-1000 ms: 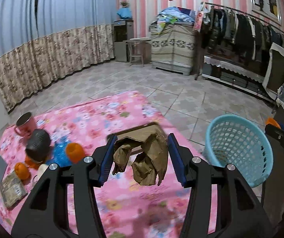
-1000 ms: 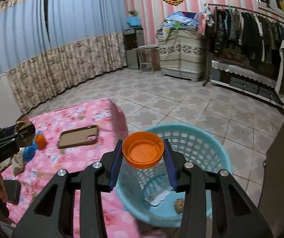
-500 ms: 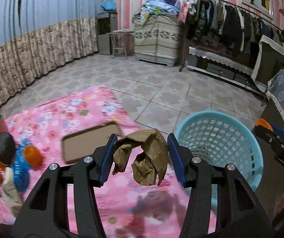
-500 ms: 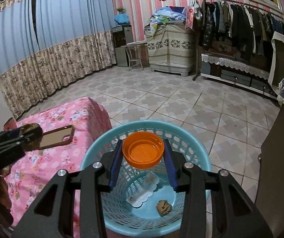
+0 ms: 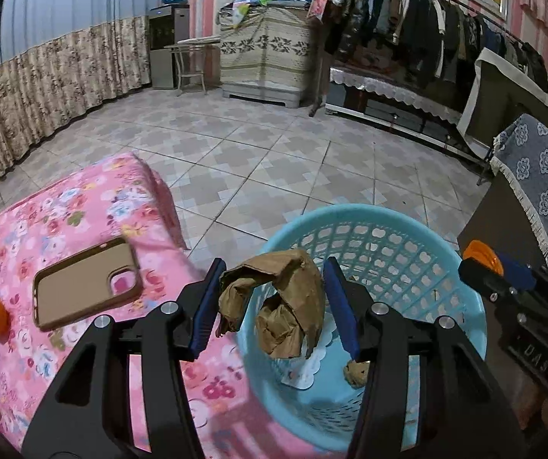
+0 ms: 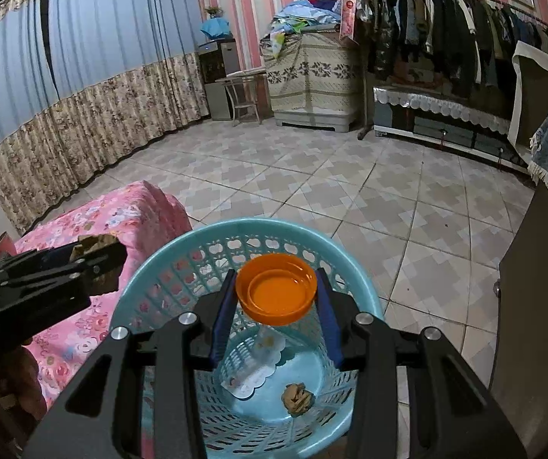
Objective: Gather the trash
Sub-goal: 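Carry the brown paper and orange cup to the blue basket and release both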
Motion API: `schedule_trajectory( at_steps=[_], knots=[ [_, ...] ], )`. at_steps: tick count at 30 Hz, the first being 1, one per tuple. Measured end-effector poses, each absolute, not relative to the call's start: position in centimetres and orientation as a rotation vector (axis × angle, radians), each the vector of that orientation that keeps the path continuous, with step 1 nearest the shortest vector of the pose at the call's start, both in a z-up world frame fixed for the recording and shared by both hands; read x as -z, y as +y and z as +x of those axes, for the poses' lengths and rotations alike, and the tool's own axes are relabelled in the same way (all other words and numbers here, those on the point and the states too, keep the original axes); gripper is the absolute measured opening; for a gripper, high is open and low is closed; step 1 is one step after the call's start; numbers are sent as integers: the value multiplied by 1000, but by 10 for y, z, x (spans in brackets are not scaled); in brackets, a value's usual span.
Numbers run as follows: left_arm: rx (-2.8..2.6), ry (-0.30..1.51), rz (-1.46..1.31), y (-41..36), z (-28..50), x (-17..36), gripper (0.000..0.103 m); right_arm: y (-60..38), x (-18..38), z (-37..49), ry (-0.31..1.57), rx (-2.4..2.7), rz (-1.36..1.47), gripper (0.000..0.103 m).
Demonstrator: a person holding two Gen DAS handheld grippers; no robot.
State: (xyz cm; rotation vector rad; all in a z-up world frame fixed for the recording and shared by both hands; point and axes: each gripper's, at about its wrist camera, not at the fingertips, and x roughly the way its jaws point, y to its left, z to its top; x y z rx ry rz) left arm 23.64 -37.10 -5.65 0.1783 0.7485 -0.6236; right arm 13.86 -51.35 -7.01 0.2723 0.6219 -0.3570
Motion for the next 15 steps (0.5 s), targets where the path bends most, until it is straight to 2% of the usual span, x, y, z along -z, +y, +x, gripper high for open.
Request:
schedule_trajectory(
  at_steps=[8, 9, 11, 15],
  knots=[
    [647, 755, 194, -384, 238, 59, 56, -519, 73, 138, 621, 363, 289, 40],
    [647, 754, 198, -384, 237, 59, 58, -519, 73, 138, 623, 364, 290, 40],
    [635, 738, 210, -382, 236, 57, 71, -520, 74, 139, 625, 367, 288, 40],
    [612, 712, 213, -374, 234, 50, 80, -519, 75, 142, 630, 366, 291, 40]
  ],
)
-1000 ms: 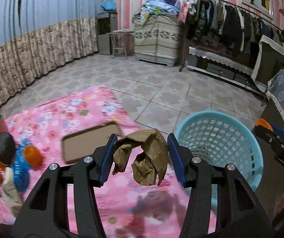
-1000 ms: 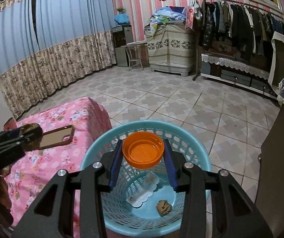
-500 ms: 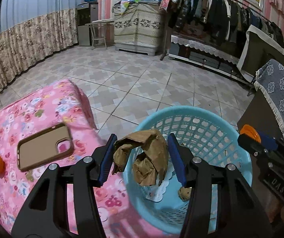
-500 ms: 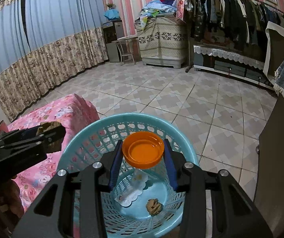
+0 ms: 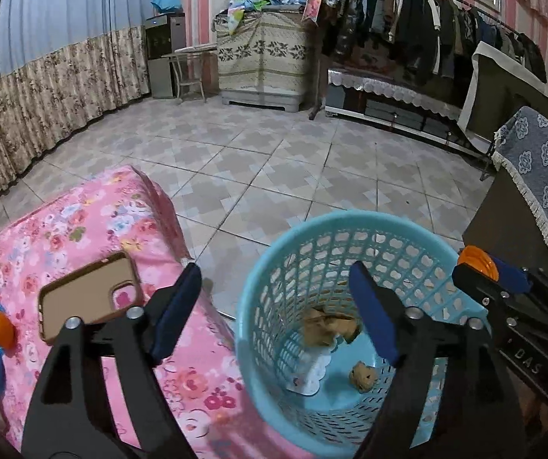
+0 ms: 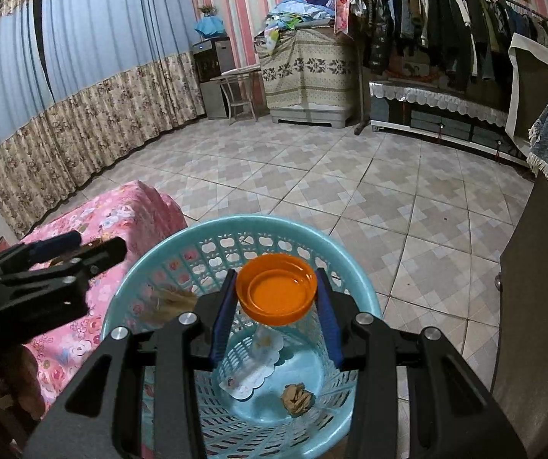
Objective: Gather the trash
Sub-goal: 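Carry the brown paper and orange cup to the blue basket and release both, then move both tools back over the table toward the snack wrapper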
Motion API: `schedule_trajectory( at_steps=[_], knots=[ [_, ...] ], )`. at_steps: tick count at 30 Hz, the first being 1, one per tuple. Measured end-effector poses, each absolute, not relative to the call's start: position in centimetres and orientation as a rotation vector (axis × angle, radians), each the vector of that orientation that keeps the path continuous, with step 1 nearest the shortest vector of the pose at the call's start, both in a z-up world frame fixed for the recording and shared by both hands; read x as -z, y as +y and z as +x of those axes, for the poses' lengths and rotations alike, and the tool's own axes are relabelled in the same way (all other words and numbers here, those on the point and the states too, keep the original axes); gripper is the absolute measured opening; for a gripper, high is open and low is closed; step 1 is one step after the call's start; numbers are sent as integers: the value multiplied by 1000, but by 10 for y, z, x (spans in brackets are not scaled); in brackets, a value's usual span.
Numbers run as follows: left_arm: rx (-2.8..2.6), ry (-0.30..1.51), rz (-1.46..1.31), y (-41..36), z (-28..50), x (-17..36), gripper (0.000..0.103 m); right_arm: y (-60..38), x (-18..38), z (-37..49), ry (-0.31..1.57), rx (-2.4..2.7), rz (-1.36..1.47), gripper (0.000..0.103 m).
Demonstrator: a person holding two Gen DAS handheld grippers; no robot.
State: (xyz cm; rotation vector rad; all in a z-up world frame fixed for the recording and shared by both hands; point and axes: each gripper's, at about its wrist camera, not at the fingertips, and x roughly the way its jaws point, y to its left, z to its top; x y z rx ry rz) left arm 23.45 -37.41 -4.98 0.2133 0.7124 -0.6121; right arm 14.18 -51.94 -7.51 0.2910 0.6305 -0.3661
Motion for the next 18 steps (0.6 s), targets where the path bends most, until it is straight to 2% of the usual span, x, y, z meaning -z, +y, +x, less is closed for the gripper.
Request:
schedule_trajectory(
  at_steps=[4, 8, 18],
  knots=[
    [568, 672, 205, -355, 233, 38, 89, -514, 80, 145, 639, 360, 286, 40],
    [504, 637, 201, -329, 233, 28, 95, -507, 84, 148, 644, 353, 287, 40],
    [359, 614, 179, -256, 236, 18, 97, -489, 91, 165, 662, 335, 288, 40]
  ],
)
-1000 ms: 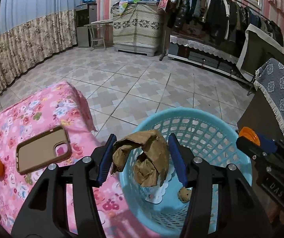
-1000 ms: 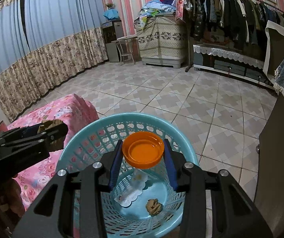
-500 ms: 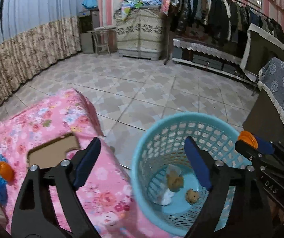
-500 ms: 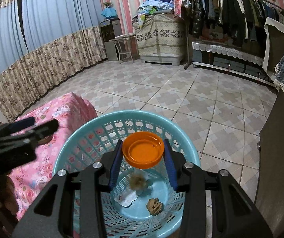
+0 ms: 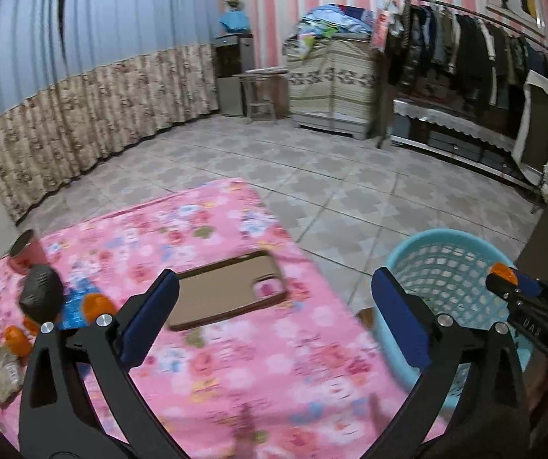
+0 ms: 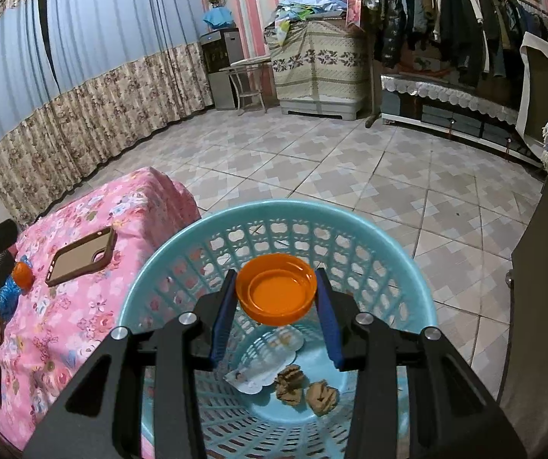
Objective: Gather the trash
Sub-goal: 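Move both tools back over the table toward the snack wrapper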
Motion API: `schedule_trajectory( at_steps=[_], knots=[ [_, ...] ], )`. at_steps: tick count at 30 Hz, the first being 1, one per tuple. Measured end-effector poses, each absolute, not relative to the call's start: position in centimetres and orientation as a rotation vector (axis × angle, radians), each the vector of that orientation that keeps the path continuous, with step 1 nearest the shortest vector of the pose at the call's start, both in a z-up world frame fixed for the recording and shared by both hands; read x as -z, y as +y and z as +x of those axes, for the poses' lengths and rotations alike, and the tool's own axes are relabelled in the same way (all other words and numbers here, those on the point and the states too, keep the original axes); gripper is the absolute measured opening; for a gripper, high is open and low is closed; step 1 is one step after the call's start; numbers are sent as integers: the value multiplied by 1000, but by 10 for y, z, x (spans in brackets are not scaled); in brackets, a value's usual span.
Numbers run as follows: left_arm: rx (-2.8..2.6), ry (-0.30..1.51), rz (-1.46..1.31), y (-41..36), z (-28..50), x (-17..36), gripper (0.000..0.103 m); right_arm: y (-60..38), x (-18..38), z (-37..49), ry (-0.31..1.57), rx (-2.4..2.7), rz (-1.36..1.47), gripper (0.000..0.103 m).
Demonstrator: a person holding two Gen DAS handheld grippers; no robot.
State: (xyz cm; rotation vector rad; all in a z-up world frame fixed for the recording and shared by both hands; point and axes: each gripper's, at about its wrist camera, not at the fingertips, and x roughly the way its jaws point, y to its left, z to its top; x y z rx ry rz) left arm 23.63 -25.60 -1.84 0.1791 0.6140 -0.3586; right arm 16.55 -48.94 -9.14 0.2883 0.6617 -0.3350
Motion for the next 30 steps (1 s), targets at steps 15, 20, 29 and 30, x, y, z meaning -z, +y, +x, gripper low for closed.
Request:
schedule_trajectory(
  at_steps=[15, 20, 29, 30],
  knots=[
    [219, 635, 103, -146, 232, 28, 97, -455, 79, 166, 653, 392, 236, 92],
    [162, 649, 81, -97, 229, 29, 97, -419, 62, 163, 617, 358, 176, 95],
    [9, 648, 80, 5, 230, 24, 97, -350, 40, 177, 576, 252, 134, 95],
    [-6, 651, 77, 16, 230, 25, 97, -342, 40, 179, 578, 240, 129, 95]
  ],
)
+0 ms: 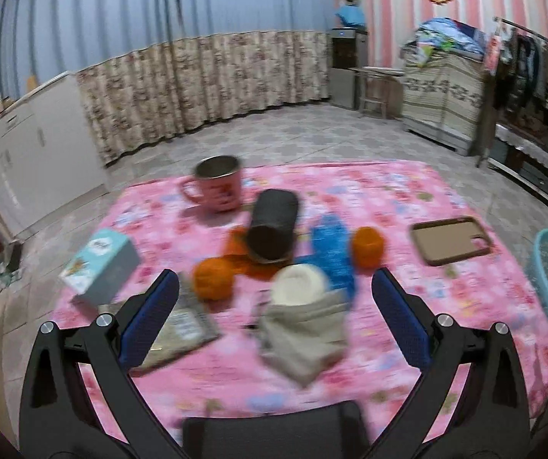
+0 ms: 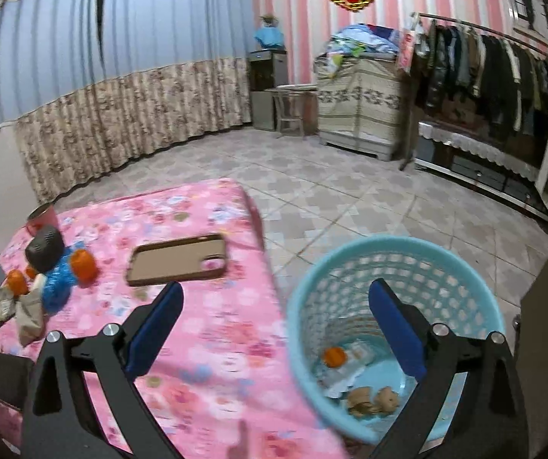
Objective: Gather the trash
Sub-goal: 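Move both tools back over the table toward the snack wrapper, then grasp the snack wrapper with the left tool while the right tool grasps the grey mask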
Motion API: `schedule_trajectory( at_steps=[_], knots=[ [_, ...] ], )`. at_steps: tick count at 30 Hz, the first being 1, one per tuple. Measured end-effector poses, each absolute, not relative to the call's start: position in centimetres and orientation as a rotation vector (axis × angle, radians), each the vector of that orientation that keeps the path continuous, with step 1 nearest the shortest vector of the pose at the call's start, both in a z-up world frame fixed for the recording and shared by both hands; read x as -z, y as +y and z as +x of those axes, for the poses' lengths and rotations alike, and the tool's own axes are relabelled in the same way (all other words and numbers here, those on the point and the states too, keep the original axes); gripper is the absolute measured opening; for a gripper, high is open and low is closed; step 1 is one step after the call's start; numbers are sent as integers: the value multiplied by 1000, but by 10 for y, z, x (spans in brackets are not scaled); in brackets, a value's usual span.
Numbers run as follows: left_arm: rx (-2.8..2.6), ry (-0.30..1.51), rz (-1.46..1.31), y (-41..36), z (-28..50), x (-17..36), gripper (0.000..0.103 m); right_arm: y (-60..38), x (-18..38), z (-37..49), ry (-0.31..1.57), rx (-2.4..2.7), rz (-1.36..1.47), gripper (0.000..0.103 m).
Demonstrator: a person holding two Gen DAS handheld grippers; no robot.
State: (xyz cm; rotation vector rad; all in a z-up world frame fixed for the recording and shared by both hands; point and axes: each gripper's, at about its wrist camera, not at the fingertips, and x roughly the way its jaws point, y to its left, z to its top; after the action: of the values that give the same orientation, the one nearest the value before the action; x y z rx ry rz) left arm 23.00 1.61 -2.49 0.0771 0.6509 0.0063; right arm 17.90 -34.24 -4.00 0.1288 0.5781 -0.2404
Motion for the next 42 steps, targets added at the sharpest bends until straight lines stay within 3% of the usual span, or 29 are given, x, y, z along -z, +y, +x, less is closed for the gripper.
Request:
schedule_trajectory(
  at_steps=[11, 21, 23, 27, 30, 31, 33, 36, 37, 38, 42],
  knots=[
    [-158, 733, 17, 126, 239, 70, 97, -265, 63, 200, 645, 125, 52, 95],
    [-193, 821, -86, 178, 255, 109, 94, -218, 73, 216, 663, 94, -3, 99],
    [-189, 858, -104, 182, 260, 117, 84, -209, 75, 218, 666, 77, -26, 99],
    [-154, 913, -110, 180, 267, 130, 79, -197, 81, 223, 682, 62, -34, 99],
    [-123, 905, -103, 176, 268, 130, 67, -189, 84, 226, 697, 42, -34, 99],
    [-104, 898, -96, 172, 267, 129, 55, -186, 85, 226, 699, 35, -39, 99],
    [-93, 898, -88, 168, 266, 129, 47, -180, 87, 227, 700, 25, -51, 99],
    [-80, 897, -74, 165, 266, 127, 28, -171, 86, 228, 695, 11, -51, 99],
    [-78, 896, -73, 165, 265, 126, 19, -170, 87, 229, 698, 2, -44, 99],
    [-80, 895, -76, 165, 265, 125, 1, -168, 88, 231, 712, -13, -33, 99],
    [-70, 885, -114, 172, 263, 121, 1, -156, 91, 235, 737, -26, -49, 99]
  ],
)
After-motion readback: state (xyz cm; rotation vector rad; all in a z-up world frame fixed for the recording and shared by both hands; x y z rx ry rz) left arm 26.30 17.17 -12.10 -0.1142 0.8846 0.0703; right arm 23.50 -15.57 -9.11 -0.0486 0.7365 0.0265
